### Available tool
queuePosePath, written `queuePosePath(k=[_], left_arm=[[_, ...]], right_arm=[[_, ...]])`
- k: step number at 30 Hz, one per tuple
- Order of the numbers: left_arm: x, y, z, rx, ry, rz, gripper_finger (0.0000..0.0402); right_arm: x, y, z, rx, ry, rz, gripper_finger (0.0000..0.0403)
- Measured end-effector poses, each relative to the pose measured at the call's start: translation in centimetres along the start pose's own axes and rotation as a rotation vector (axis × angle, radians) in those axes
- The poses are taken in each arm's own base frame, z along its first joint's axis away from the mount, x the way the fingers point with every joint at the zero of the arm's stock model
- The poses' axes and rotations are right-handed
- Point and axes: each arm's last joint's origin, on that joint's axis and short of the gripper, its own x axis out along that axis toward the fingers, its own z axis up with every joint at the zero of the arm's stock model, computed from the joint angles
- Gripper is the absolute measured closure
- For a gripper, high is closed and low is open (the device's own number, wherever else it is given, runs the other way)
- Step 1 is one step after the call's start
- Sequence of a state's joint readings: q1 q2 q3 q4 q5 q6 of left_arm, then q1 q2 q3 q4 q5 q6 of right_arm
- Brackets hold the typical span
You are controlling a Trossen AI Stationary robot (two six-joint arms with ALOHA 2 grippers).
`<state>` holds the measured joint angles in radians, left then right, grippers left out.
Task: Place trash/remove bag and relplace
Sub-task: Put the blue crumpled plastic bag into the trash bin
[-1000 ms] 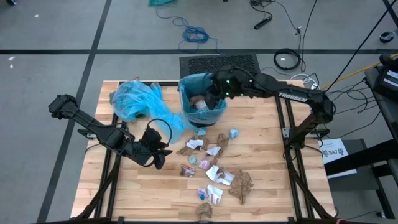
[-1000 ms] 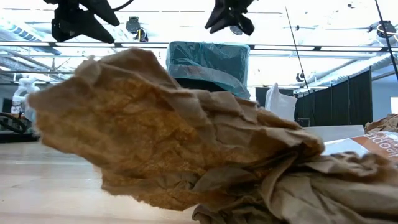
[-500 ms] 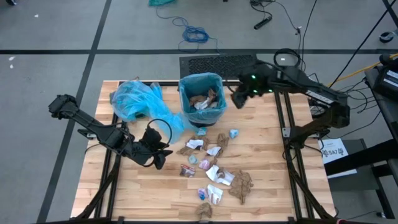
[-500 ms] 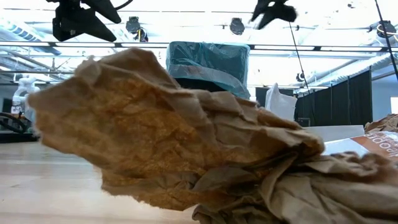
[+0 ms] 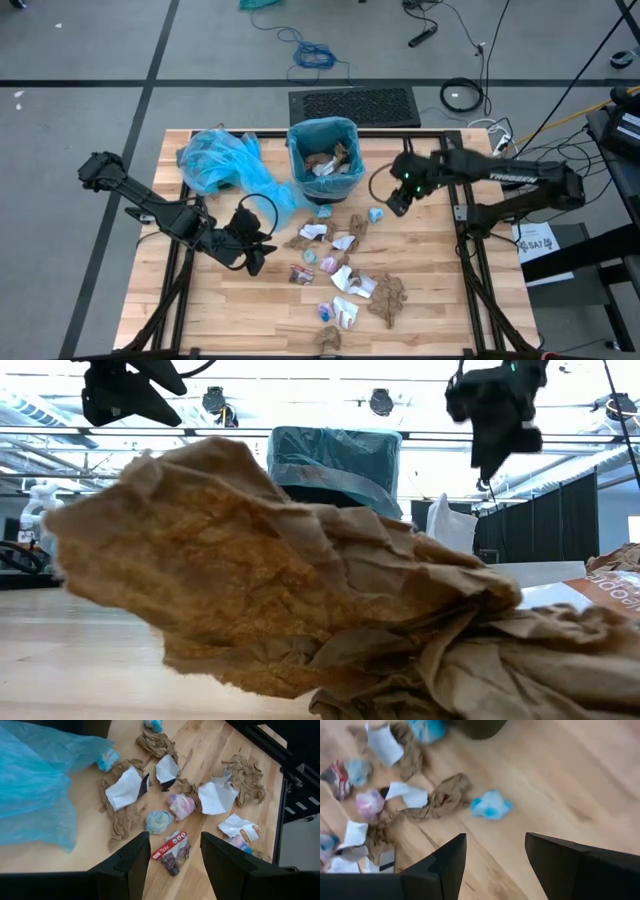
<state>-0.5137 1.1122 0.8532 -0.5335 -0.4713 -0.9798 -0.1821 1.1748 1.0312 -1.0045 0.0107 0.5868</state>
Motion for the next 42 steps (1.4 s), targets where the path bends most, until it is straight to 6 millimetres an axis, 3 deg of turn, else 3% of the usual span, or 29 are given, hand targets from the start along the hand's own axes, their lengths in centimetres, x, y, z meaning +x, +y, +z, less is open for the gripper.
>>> queuePosePath(k=[9,16,20,24,31,42], left_arm=[[0.0,0.0,0.0,-0.007,-0.001,-0.001,0.0224],[0.0,0.0,0.1,-0.013,-0.004,0.000,0.0224],[0.0,0.0,0.1,-0.008,-0.006,0.004,0.0224],[0.0,0.0,0.1,-0.010,-0.008,0.004,0.0224],[0.0,0.0,0.1,-0.010,-0.008,0.005,0.0224],[0.0,0.0,0.1,-0.010,-0.009,0.005,0.0224]], right_arm=[[7.7,-0.3,-2.5,-0.184,0.084,0.071,0.0206],[10.9,-0.2,-1.0,-0.310,0.030,0.089,0.0206],[13.2,-0.7,-0.8,-0.332,0.097,0.083,0.0207],[15.0,-0.7,-0.6,-0.368,0.126,0.063,0.0236],[14.9,-0.8,-0.7,-0.361,0.123,0.061,0.0385],[11.4,-0.9,-1.3,-0.209,0.110,0.073,0.0400]])
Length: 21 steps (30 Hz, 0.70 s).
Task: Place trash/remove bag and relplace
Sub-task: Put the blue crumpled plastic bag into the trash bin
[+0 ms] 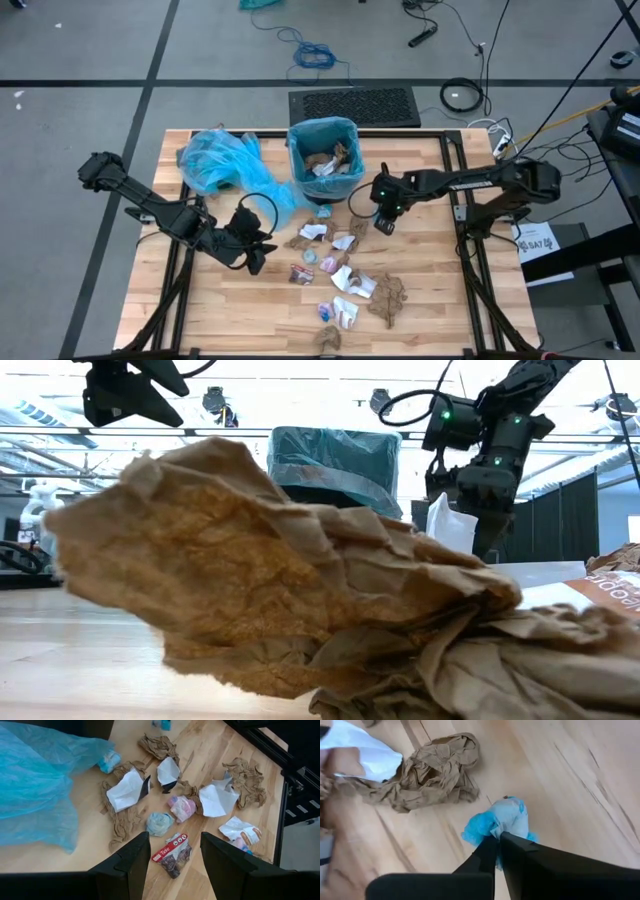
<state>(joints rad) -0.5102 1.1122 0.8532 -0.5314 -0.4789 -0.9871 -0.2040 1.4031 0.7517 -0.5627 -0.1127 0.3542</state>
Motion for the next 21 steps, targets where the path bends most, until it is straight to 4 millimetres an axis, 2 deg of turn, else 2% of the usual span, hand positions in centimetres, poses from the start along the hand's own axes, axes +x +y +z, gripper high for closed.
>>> queuePosePath(k=[5,9,15,18,21], left_arm=[[0.0,0.0,0.0,0.000,0.000,0.000,0.0224],[0.0,0.0,0.0,0.000,0.000,0.000,0.0224],[0.0,0.0,0.0,0.000,0.000,0.000,0.0224],[0.0,0.0,0.0,0.000,0.000,0.000,0.0224],[0.0,0.0,0.0,0.000,0.000,0.000,0.0224]], right_arm=[[-2.0,1.2,-0.7,0.078,-0.045,0.038,0.0402],[-5.1,2.9,-0.6,0.116,-0.125,0.051,0.0403],[-13.1,6.1,1.3,0.135,-0.328,0.036,0.0403],[-17.4,7.8,3.0,0.107,-0.489,0.028,0.0403],[-20.7,9.1,5.0,0.069,-0.647,0.021,0.0403]])
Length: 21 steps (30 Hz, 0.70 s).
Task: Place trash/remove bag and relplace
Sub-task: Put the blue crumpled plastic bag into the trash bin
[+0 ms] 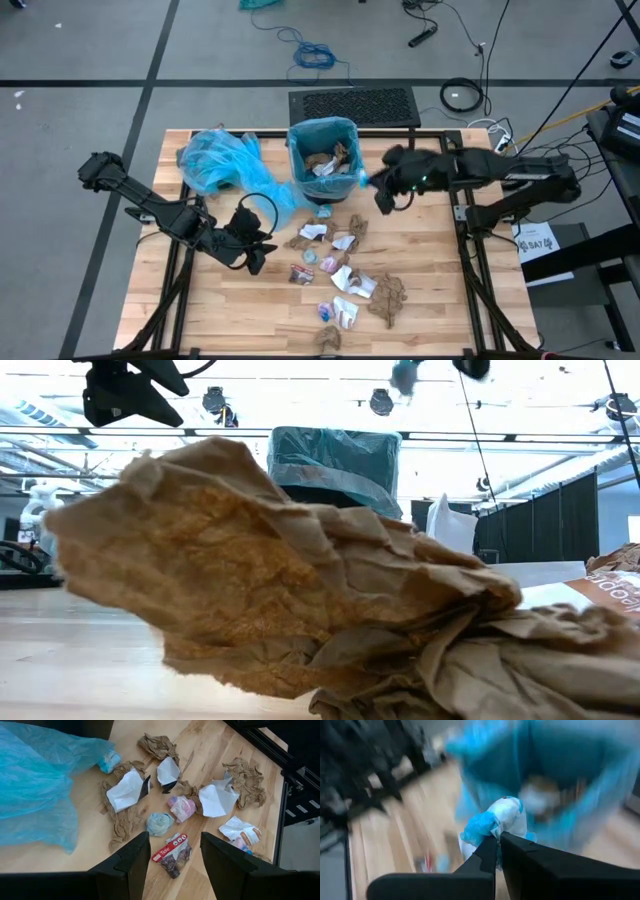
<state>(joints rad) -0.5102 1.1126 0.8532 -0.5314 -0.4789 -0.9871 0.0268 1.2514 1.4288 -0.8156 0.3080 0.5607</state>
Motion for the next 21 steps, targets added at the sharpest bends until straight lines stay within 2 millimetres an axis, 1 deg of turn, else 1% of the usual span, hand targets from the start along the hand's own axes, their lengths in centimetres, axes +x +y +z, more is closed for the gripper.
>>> queuePosePath(k=[2,4,6,8,10,12,15,18,21], left_arm=[[0.0,0.0,0.0,0.000,0.000,0.000,0.0224],[0.0,0.0,0.0,0.000,0.000,0.000,0.0224],[0.0,0.0,0.0,0.000,0.000,0.000,0.0224],[0.0,0.0,0.0,0.000,0.000,0.000,0.0224],[0.0,0.0,0.0,-0.002,0.000,0.000,0.0224],[0.0,0.0,0.0,-0.005,0.000,-0.001,0.0224],[0.0,0.0,0.0,-0.067,0.000,-0.002,0.0224],[0.0,0.0,0.0,-0.088,0.000,-0.002,0.0224],[0.0,0.0,0.0,-0.074,0.002,-0.003,0.0224]], right_arm=[[-0.2,0.7,2.0,-0.019,-0.083,0.008,0.0403],[0.4,1.1,3.6,-0.037,-0.150,0.015,0.0403],[1.5,1.5,4.9,-0.043,-0.217,0.023,0.0403],[3.0,1.8,5.7,-0.059,-0.256,0.020,0.0401],[4.8,1.8,6.0,-0.101,-0.267,0.001,0.0397],[6.6,1.4,6.0,-0.131,-0.241,-0.033,0.0389],[9.0,0.3,5.7,-0.107,-0.174,-0.079,0.0369],[10.7,-0.8,5.6,-0.076,-0.096,-0.043,0.0339],[11.8,-1.8,5.6,-0.057,-0.034,0.003,0.0309]])
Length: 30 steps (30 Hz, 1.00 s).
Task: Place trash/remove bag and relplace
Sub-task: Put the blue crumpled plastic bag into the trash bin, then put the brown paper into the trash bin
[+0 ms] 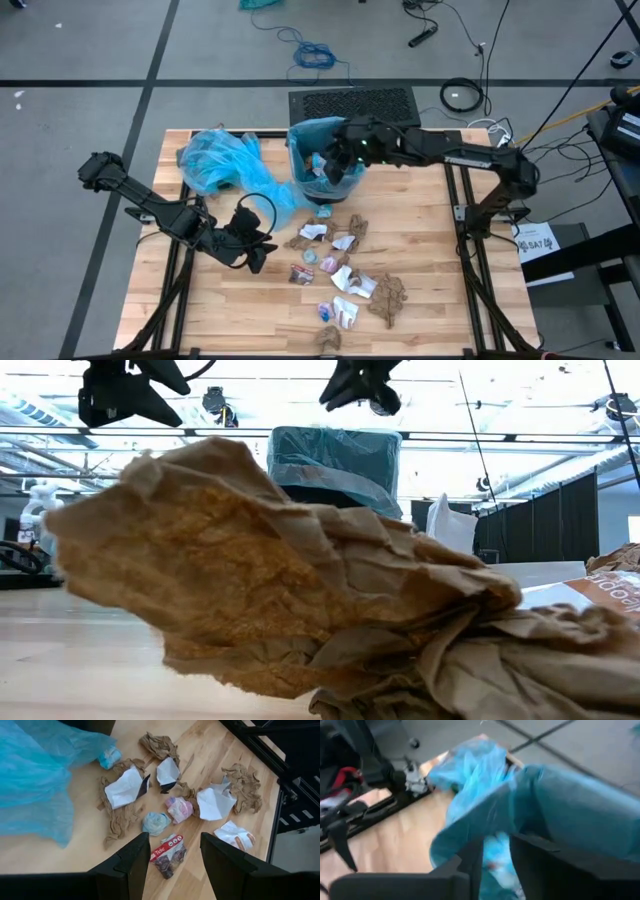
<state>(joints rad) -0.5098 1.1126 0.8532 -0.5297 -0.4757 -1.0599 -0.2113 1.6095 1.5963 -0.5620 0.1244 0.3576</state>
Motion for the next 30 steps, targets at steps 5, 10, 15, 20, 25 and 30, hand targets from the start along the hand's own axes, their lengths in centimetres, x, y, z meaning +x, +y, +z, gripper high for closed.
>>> queuePosePath(k=[5,10,15,20,25,30], left_arm=[[0.0,0.0,0.0,-0.005,0.002,-0.001,0.0224],[0.0,0.0,0.0,-0.005,0.004,-0.002,0.0224],[0.0,0.0,0.0,0.008,0.004,-0.001,0.0224],[0.0,0.0,0.0,0.077,0.004,-0.001,0.0224],[0.0,0.0,0.0,0.074,0.003,-0.001,0.0224],[0.0,0.0,0.0,0.074,0.002,-0.001,0.0224]], right_arm=[[0.6,-1.0,0.0,-0.003,0.049,0.036,0.0274],[0.4,-1.5,0.2,-0.061,0.038,0.028,0.0262],[0.4,-1.6,0.3,-0.068,0.037,0.026,0.0261],[0.4,-1.6,0.3,-0.085,0.039,0.026,0.0261],[0.4,-1.7,-0.1,-0.087,0.077,0.014,0.0261],[-1.0,-1.8,-0.7,-0.091,0.147,-0.002,0.0261]])
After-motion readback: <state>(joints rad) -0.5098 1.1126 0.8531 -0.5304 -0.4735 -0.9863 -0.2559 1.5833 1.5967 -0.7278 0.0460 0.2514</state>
